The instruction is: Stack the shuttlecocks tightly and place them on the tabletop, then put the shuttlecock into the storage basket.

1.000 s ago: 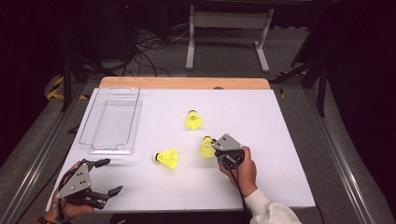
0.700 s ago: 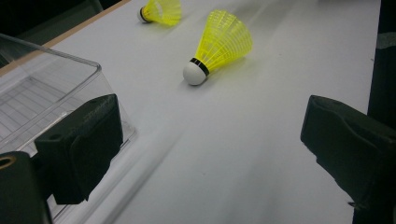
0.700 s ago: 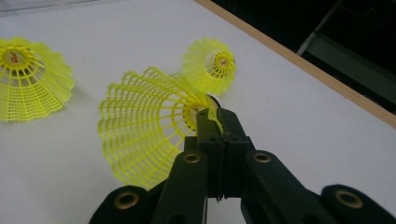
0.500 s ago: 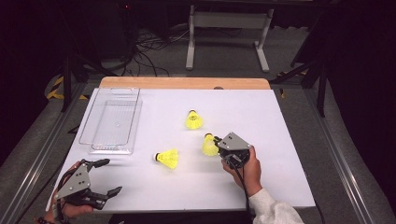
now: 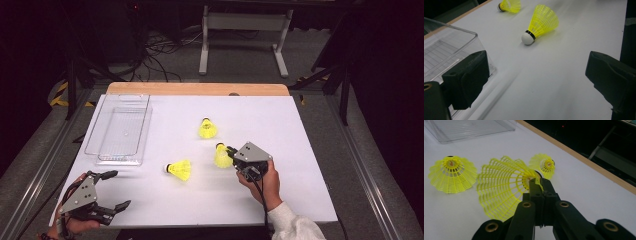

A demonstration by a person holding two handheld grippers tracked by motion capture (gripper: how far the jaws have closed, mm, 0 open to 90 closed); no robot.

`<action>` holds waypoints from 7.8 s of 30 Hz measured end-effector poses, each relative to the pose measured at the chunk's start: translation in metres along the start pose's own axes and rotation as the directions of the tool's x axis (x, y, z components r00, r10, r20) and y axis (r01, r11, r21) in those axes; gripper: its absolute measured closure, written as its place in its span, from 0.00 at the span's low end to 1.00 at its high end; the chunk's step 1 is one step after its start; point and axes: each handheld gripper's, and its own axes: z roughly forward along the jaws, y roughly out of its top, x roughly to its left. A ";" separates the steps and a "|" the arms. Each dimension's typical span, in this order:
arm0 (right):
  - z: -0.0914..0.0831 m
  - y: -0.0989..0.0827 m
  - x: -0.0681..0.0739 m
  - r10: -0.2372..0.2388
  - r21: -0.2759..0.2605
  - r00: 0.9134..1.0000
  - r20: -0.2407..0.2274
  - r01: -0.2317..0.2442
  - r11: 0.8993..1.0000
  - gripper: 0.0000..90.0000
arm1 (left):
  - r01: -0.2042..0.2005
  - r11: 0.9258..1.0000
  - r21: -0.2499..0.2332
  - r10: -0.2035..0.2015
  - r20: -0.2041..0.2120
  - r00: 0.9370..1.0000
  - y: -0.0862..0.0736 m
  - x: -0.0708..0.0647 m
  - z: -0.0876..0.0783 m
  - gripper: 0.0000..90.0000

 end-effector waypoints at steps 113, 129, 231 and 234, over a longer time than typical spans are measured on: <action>0.034 0.004 0.040 -0.127 -0.075 0.865 -0.485 0.103 0.992 1.00 | -0.008 0.999 0.046 0.007 0.012 1.000 0.000 -0.002 0.004 0.07; 0.074 -0.003 0.033 -0.081 -0.005 0.859 -0.506 0.091 0.996 0.93 | -0.009 0.998 0.055 0.008 0.020 1.000 -0.001 -0.003 0.006 0.07; 0.070 0.005 0.029 -0.149 0.034 0.937 -0.315 0.169 0.985 0.56 | -0.030 0.996 0.078 0.028 0.032 0.999 0.001 -0.005 0.009 0.07; 0.065 0.007 0.027 -0.152 0.021 0.938 -0.310 0.167 0.986 0.54 | -0.032 0.997 0.074 0.029 0.030 0.999 0.001 -0.005 0.009 0.07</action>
